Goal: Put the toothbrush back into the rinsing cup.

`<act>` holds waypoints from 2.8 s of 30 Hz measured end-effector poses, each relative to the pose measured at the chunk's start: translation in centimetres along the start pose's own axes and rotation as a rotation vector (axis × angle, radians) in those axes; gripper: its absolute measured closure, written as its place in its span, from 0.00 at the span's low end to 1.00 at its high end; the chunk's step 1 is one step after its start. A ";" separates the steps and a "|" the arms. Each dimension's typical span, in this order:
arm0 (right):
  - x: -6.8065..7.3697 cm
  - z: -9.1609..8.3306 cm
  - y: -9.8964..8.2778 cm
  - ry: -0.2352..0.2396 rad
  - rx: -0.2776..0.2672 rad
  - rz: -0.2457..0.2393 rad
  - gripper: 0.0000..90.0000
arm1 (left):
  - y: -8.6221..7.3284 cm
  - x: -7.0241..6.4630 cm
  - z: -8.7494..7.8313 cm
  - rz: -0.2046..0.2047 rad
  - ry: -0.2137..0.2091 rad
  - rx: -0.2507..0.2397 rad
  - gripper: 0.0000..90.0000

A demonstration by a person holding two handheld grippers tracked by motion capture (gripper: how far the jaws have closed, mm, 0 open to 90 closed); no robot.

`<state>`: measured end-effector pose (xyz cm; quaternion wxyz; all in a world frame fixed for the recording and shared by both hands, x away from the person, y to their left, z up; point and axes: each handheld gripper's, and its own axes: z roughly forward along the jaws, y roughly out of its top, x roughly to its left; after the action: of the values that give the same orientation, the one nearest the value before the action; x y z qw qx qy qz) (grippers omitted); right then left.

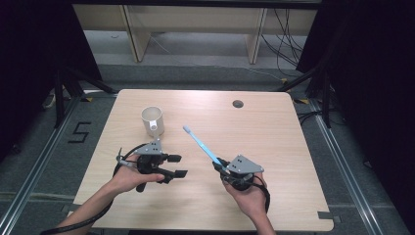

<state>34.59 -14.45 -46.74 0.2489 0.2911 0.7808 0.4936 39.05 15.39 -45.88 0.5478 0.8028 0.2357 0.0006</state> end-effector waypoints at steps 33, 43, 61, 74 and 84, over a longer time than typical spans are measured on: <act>1.7 0.6 0.9 -0.013 -0.080 -0.010 0.88 | 3.2 0.1 2.3 -0.207 0.005 -0.221 0.54; 2.3 0.9 1.0 -0.045 -0.074 0.006 0.87 | 3.5 0.2 2.2 -0.219 0.006 -0.259 0.74; 3.3 2.0 1.2 -0.022 -0.021 -0.031 0.83 | 4.7 -1.3 2.5 -0.162 -0.066 -0.286 0.88; 3.3 2.0 1.4 -0.012 -0.026 -0.039 0.79 | 4.9 -1.4 2.1 -0.114 -0.075 -0.291 0.93; 3.1 1.9 1.6 -0.012 -0.023 -0.036 0.75 | 4.9 -1.3 1.6 -0.110 -0.064 -0.315 1.00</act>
<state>33.99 -10.54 -46.32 0.2656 0.2772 0.7788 0.4961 40.14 12.09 -41.87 0.6732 0.6926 0.2585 -0.0181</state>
